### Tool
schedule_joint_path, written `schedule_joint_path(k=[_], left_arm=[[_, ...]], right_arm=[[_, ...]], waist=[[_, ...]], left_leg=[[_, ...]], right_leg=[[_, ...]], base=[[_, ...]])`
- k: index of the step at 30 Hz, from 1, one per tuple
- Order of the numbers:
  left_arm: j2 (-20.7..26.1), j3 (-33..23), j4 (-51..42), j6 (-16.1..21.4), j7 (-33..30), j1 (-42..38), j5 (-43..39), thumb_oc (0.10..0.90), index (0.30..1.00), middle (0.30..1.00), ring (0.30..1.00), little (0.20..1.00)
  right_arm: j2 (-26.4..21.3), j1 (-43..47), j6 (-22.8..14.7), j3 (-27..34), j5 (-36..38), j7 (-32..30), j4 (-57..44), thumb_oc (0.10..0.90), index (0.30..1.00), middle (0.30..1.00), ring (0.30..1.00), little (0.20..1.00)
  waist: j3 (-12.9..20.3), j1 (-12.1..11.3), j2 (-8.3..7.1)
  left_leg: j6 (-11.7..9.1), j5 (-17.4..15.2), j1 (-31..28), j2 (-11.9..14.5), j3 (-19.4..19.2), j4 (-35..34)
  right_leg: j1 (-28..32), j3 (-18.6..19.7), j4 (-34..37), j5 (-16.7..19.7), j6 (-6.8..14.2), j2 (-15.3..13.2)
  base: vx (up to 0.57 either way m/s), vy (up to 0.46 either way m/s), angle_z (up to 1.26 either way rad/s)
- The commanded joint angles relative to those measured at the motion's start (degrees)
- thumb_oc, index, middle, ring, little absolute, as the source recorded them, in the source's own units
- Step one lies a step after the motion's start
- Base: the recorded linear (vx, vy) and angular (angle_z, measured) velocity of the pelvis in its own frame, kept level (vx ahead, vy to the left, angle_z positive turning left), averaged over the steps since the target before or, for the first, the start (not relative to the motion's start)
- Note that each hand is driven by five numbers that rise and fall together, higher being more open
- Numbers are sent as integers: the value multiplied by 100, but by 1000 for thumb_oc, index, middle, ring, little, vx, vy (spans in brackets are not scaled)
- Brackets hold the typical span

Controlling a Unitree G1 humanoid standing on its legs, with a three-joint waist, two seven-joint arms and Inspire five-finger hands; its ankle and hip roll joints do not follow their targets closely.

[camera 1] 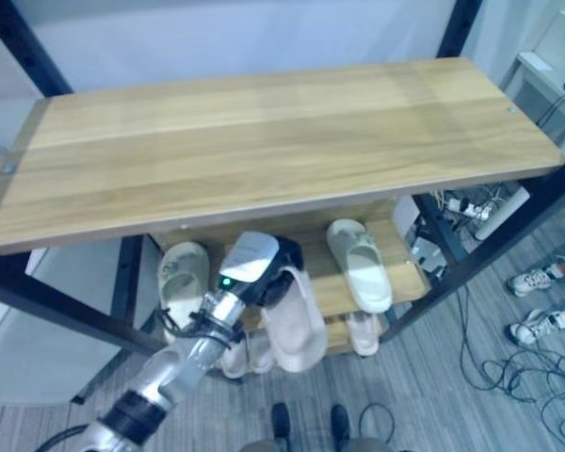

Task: Arrange the slippers neatly on the shoe rack.

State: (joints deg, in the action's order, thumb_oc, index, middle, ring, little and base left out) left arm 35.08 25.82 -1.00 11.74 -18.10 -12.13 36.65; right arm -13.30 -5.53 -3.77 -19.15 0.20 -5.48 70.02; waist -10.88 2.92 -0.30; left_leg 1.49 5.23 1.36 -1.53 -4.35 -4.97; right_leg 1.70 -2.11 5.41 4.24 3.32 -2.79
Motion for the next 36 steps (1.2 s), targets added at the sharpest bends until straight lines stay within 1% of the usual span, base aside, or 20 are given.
schedule_joint_path(k=[1, 6, 11, 12, 13, 15, 17, 20, 22, 23, 24, 25, 26, 27, 29, 30, 32, 33, 35, 36], left_arm=[[104, -290, -789, 412, -268, -494, -515, 400, 300, 300, 300, 300], [165, -487, -1102, 450, -128, -91, -715, 400, 300, 300, 300, 300], [187, -655, -1324, 513, 32, 239, -959, 400, 300, 300, 300, 300], [206, -748, -1442, 555, 131, 398, -1128, 400, 300, 300, 300, 300], [154, -1053, -1655, 552, 180, 773, -1555, 400, 300, 300, 300, 300], [157, -1070, -1674, 546, 193, 791, -1564, 400, 300, 300, 300, 300], [197, -1165, -1775, 549, 252, 916, -1684, 400, 300, 300, 300, 300], [282, -990, -1761, 553, 347, 774, -1650, 400, 300, 300, 300, 300], [285, -840, -1726, 578, 435, 638, -1679, 400, 300, 300, 300, 300], [285, -837, -1723, 579, 434, 632, -1679, 400, 300, 300, 300, 300], [285, -771, -1695, 580, 451, 569, -1692, 400, 300, 300, 300, 300], [247, -644, -1643, 575, 465, 364, -1704, 400, 300, 300, 300, 300], [188, -590, -1622, 625, 497, 310, -1731, 400, 300, 300, 300, 300], [184, -589, -1615, 630, 496, 303, -1731, 400, 300, 300, 300, 300], [168, -528, -1576, 651, 515, 242, -1744, 400, 300, 300, 300, 300], [169, -528, -1567, 644, 497, 233, -1739, 400, 300, 300, 300, 300], [95, -495, -1595, 628, 527, 231, -1732, 400, 300, 300, 300, 300], [79, -455, -1566, 666, 548, 215, -1686, 400, 300, 300, 300, 300], [85, -406, -1527, 678, 584, 194, -1679, 400, 300, 300, 300, 300], [88, -402, -1523, 667, 581, 207, -1686, 400, 300, 300, 300, 300]], right_arm=[[83, -153, -43, 61, 39, 23, 166, 800, 900, 900, 900, 900], [90, -170, 22, 25, -77, 94, 232, 800, 900, 900, 900, 900], [73, -164, 44, -23, -138, 127, 260, 800, 900, 900, 900, 900], [59, -163, 48, -12, -141, 121, 268, 800, 900, 900, 900, 900], [77, -178, 40, 49, -93, 108, 261, 800, 900, 900, 900, 900], [75, -180, 40, 42, -93, 109, 261, 800, 900, 900, 900, 900], [68, -149, 29, -14, -124, 122, 251, 800, 900, 900, 900, 900], [50, -92, 18, -142, -264, 83, 242, 800, 900, 900, 900, 900], [-17, -23, 0, -107, -298, 33, 236, 800, 900, 900, 900, 900], [-16, -20, 0, -104, -299, 33, 236, 800, 900, 900, 900, 900], [-75, 35, -9, -98, -281, -8, 215, 800, 900, 900, 900, 900], [-189, 171, -14, 14, -216, -95, 164, 800, 900, 900, 900, 900], [-270, 277, -44, 194, -20, -170, 130, 800, 900, 900, 900, 900], [-272, 280, -44, 195, -16, -170, 131, 800, 900, 900, 900, 900], [-305, 375, -72, 291, 133, -203, 68, 800, 900, 900, 900, 900], [-299, 401, -75, 301, 156, -196, 42, 800, 900, 900, 900, 900], [-283, 421, -60, 276, 148, -168, 43, 800, 900, 900, 900, 900], [-250, 410, -53, 287, 135, -140, 64, 800, 900, 900, 900, 900], [-200, 342, -54, 279, 125, -100, 36, 800, 900, 900, 900, 900], [-181, 332, -30, 265, 102, -78, 32, 800, 900, 900, 900, 900]], waist=[[448, -72, 50], [614, -176, 60], [667, -257, 82], [688, -288, 88], [677, -361, 81], [674, -345, 81], [589, -426, 67], [352, -499, 36], [192, -498, -15], [193, -485, -16], [84, -503, -53], [-71, -432, -98], [-69, -331, -119], [-59, -339, -113], [1, -246, -139], [40, -186, -108], [69, -175, -14], [106, -113, 4], [137, -81, 1], [98, -44, 13]], left_leg=[[-183, -793, -524, 118, 98, -3], [-180, -832, -811, 182, 104, -3], [-184, -822, -976, 240, 150, -3], [-192, -813, -1011, 254, 170, -3], [-221, -758, -1052, 312, 260, 1], [-223, -757, -1057, 312, 270, 0], [-288, -648, -1001, 402, 400, 2], [-403, -476, -742, 516, 628, 113], [-480, -548, -402, 484, 810, 538], [-480, -561, -379, 480, 826, 566], [-512, -545, -197, 439, 823, 779], [-498, -683, 136, 336, 680, 1247], [-346, -1046, 225, 233, 360, 1659], [-336, -1073, 256, 235, 350, 1701], [-167, -1401, 208, 127, 30, 1995], [-110, -1485, 91, 87, -44, 1929], [-8, -1540, -92, -103, 73, 1637], [74, -1519, -140, -205, 104, 1480], [132, -1504, -175, -249, 89, 1402], [153, -1497, -205, -250, 69, 1381]], right_leg=[[347, -130, -144, -625, 390, -159], [545, -103, -221, -742, 352, -118], [694, -78, -262, -822, 293, -69], [743, -84, -256, -842, 273, -56], [812, -136, -282, -907, 215, -6], [819, -146, -285, -910, 213, -5], [780, -233, -444, -1014, 142, 80], [642, -463, -687, -1162, 28, 178], [592, -700, -791, -1279, -33, 174], [587, -716, -797, -1284, -33, 172], [557, -772, -815, -1258, -55, 140], [388, -937, -902, -1197, -84, 48], [171, -1026, -1010, -1182, -93, -20], [150, -1018, -1022, -1188, -87, -21], [-11, -1010, -1112, -1199, -92, -56], [-86, -991, -1165, -1208, -89, -24], [-251, -914, -1405, -1156, -39, 43], [-332, -868, -1587, -1159, 27, 20], [-357, -845, -1685, -1181, 77, 3], [-476, -838, -1897, -1063, 157, -39]], base=[[84, -43, 7], [40, -42, 0], [13, -64, 0], [16, -122, -3], [16, -123, -1], [-13, -84, 3], [-77, -140, 13], [-151, -153, 42], [-125, -130, 68], [-111, -87, 67], [-260, -71, 73], [-387, -58, 65], [-306, -11, 56], [-165, 23, 60], [-63, 50, 38], [1, 108, -12], [35, 141, -4], [14, 120, -1], [14, 116, -9], [-32, 143, -7]])
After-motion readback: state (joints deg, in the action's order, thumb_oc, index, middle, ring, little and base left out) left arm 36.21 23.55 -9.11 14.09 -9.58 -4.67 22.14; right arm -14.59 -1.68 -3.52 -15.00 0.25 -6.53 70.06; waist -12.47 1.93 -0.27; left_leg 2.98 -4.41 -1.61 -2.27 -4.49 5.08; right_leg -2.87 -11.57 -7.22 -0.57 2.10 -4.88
